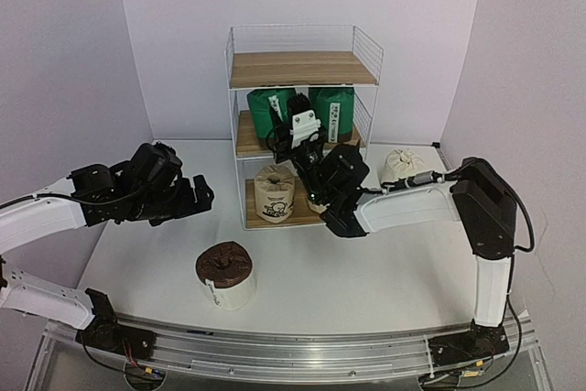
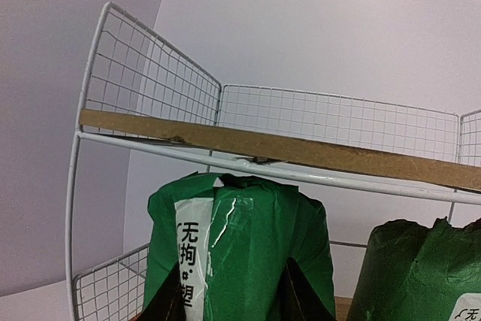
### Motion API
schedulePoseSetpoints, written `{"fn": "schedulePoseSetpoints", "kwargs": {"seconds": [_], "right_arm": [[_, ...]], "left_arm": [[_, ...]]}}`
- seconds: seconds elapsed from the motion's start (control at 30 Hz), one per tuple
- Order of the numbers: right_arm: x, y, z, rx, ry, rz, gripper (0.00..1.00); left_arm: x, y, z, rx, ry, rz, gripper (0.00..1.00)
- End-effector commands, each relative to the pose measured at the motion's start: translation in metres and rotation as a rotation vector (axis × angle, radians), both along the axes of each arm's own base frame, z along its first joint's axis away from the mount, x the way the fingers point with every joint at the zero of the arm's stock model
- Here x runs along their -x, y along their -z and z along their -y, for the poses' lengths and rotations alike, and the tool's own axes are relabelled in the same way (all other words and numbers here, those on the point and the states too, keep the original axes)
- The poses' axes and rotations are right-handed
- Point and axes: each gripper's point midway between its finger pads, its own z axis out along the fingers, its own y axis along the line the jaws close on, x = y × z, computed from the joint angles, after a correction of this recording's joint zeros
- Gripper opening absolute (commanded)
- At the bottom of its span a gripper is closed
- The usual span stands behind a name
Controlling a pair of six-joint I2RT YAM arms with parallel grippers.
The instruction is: Place and organize the paper towels onto the shelf
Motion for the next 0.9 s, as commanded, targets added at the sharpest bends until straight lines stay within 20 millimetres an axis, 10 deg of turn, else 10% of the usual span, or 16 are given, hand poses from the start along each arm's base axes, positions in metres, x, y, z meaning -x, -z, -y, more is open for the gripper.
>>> {"fn": "schedulePoseSetpoints", "kwargs": {"seconds": [0.0, 0.43, 0.87], "right_arm": [[0.007, -0.019, 0.025, -0.142, 0.016, 0.038, 0.03], [0.019, 0.022, 0.03, -0.104, -0.014, -0.058, 0.42], [0.014, 0.025, 0.021, -0.091, 0.078, -0.079, 0.38]], "left_arm": [[-0.004, -0.013, 0.004, 0.035, 0.001, 0.024, 1.0], [-0.004, -0.008, 0.007, 0.032, 0.008, 0.011, 1.0], [-0.005, -0.006, 0.012, 0.043, 0.017, 0.006, 1.0]]}}
